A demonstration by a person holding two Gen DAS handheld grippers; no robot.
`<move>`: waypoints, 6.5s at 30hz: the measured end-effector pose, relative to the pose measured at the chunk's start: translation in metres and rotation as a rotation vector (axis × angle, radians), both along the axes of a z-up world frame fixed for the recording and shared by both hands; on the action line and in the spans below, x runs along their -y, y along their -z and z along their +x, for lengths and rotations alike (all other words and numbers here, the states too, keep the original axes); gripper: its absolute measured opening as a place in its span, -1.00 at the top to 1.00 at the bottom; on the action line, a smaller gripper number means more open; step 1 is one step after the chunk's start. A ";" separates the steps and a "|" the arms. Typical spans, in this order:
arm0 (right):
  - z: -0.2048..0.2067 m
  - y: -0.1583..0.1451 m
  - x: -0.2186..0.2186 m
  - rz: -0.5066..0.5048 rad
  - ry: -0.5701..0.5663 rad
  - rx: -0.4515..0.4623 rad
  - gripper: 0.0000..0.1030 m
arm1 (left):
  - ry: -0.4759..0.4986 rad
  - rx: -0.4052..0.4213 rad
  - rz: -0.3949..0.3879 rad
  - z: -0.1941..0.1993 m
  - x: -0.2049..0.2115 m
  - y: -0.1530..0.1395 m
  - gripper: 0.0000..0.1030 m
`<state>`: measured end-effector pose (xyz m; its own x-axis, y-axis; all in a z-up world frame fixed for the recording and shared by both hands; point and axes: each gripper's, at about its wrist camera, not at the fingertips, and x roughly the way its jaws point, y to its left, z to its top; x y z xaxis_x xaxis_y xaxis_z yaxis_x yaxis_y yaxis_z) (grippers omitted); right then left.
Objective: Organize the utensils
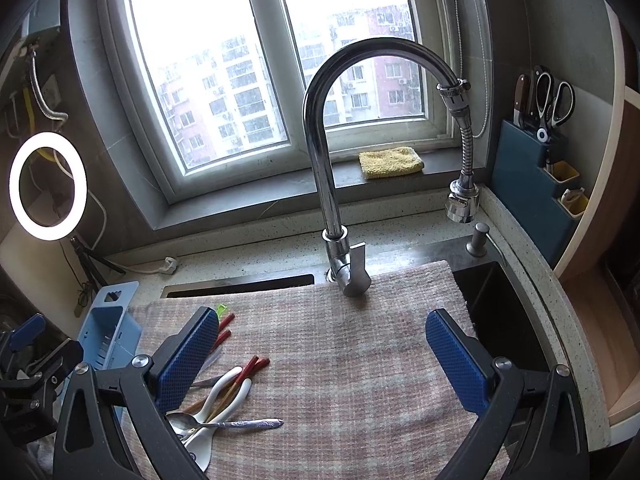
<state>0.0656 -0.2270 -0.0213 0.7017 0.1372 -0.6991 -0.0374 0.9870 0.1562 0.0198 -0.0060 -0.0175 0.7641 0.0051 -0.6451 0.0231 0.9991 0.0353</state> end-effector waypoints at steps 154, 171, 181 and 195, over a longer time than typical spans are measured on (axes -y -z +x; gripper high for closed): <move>0.041 0.185 -0.090 0.148 -0.161 -0.848 0.55 | 0.487 -0.465 -0.219 -0.014 0.045 0.181 0.26; 0.066 0.186 -0.087 0.072 -0.239 -0.887 0.75 | 0.423 -0.434 -0.167 -0.010 0.036 0.177 0.26; 0.078 0.173 -0.050 0.113 -0.283 -0.885 0.69 | 0.416 -0.488 -0.242 0.018 0.053 0.192 0.26; 0.059 0.171 -0.048 0.059 -0.369 -0.910 0.68 | 0.270 -0.413 -0.276 -0.053 0.049 0.198 0.20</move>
<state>0.1243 -0.1787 -0.1921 -0.1949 0.2913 -0.9365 -0.1825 0.9274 0.3265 -0.0331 -0.0554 -0.2158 0.3986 -0.3669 -0.8405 0.2361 0.9266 -0.2925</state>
